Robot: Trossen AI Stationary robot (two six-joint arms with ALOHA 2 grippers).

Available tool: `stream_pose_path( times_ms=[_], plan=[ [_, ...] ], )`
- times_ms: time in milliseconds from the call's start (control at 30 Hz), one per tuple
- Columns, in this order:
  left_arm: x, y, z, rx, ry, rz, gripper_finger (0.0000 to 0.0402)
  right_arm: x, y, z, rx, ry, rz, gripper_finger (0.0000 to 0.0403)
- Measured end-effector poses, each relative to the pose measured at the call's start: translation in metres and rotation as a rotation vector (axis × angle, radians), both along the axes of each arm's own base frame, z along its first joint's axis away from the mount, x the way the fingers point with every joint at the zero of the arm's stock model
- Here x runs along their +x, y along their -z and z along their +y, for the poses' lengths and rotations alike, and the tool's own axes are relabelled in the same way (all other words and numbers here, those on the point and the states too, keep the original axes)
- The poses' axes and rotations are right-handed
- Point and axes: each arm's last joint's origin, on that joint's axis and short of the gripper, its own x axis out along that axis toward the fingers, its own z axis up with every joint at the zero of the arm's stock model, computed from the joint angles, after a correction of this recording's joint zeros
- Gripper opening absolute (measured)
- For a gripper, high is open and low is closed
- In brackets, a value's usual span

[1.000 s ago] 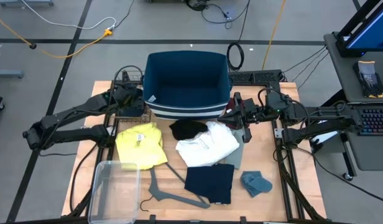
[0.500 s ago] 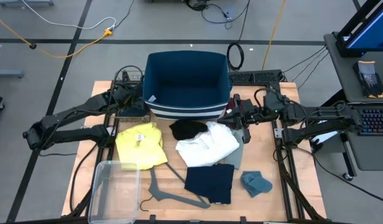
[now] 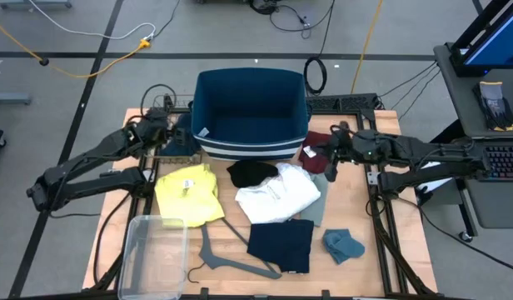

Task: Pick & Place Cloths
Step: Put the red shorts into the brown wire basket

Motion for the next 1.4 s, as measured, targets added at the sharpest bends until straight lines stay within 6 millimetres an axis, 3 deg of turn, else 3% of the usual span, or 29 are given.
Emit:
stream_pose_path(
  times_ms=[433, 767, 933, 1233, 1400],
  plan=[
    [-0.002, -0.036, -0.006, 0.234, 0.163, -0.287, 0.0285, -0.022, 0.028, -0.013, 0.198, 0.424, 0.208, 0.0000],
    [0.004, -0.052, -0.006, 0.344, 0.295, -0.392, 0.0285, -0.020, 0.029, -0.027, 0.324, 0.398, 0.208, 0.0016],
    [0.005, -0.056, -0.007, 0.368, 0.350, -0.434, 0.0285, -0.019, 0.030, -0.035, 0.332, 0.446, 0.199, 0.0054],
    [0.006, -0.061, -0.007, 0.404, 0.375, -0.467, 0.0285, -0.008, 0.042, -0.046, 0.344, 0.500, 0.263, 0.0172],
    [0.007, -0.063, -0.008, 0.418, 0.419, -0.477, 0.0285, -0.004, 0.063, -0.053, 0.353, 0.539, 0.345, 0.0222]
  ],
)
